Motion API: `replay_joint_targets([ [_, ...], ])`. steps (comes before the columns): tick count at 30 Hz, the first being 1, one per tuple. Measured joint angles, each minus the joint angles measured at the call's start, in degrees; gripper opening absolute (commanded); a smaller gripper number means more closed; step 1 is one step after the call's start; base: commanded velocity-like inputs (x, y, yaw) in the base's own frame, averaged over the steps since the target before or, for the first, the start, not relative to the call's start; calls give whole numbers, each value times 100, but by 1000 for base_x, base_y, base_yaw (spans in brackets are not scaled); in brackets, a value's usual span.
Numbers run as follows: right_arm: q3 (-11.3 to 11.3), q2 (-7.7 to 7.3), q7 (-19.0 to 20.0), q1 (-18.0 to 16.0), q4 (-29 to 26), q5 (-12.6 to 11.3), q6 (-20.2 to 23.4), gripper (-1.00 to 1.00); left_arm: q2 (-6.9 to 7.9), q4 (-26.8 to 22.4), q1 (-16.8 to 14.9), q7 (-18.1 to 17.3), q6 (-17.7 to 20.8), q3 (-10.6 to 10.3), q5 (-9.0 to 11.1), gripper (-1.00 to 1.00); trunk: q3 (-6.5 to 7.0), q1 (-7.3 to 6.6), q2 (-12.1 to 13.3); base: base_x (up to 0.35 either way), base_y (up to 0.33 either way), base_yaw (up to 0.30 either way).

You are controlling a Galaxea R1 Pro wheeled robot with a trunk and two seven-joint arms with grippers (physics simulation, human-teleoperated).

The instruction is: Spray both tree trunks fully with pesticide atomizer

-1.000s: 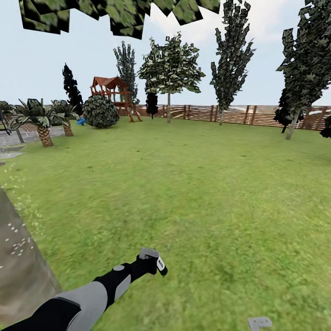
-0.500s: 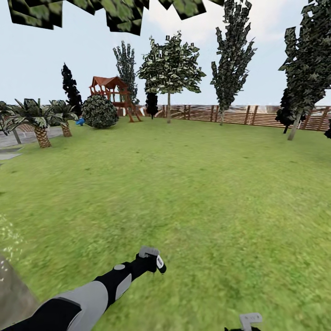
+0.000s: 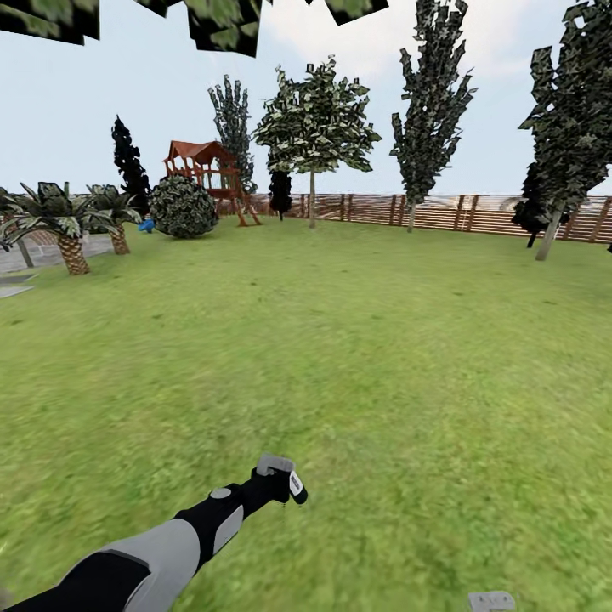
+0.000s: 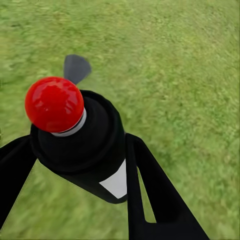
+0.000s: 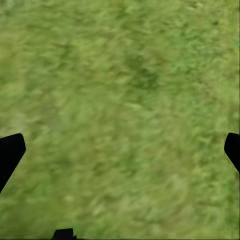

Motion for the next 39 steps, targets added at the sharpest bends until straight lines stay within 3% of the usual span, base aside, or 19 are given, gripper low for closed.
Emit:
replay_joint_targets([
  [3, 7, -36, -459, 0, -3, 8, -15, 100, -3, 0, 0, 0, 0, -1, 0, -100, 0, 0, 0, 350, 0, 0],
  [7, 10, -51, -555, 1, 1, 39, -294, 100, -4, 0, 0, 0, 0, -1, 0, -100, 0, 0, 0, 350, 0, 0],
  [9, 11, -55, -395, 1, 1, 72, -334, 100, -4, 0, 0, 0, 0, -1, 0, -100, 0, 0, 0, 350, 0, 0],
  [13, 24, -160, 552, 1, 3, 118, -363, 100, -5, 0, 0, 0, 0, -1, 0, -100, 0, 0, 0, 350, 0, 0],
  [17, 14, -231, 828, 1, 4, 120, -366, 100, -5, 0, 0, 0, 0, -1, 0, -100, 0, 0, 0, 350, 0, 0],
  [19, 2, -400, 987, 1, 4, 109, -355, 100, -5, 0, 0, 0, 0, -1, 0, -100, 0, 0, 0, 350, 0, 0],
  [21, -13, -627, 1427, 1, 4, 89, -349, 100, -5, 0, 0, 0, 0, -1, 0, -100, 0, 0, 0, 350, 0, 0],
  [24, -24, -801, 1796, 1, 4, 81, -350, 100, -5, 0, 0, 0, 0, -1, 0, -100, 0, 0, 0, 350, 0, 0],
  [39, -28, -846, 1927, 1, 4, 78, -364, 100, -5, 0, 0, 0, 0, -2, 0, -100, 0, 0, 0, 350, 0, 0],
])
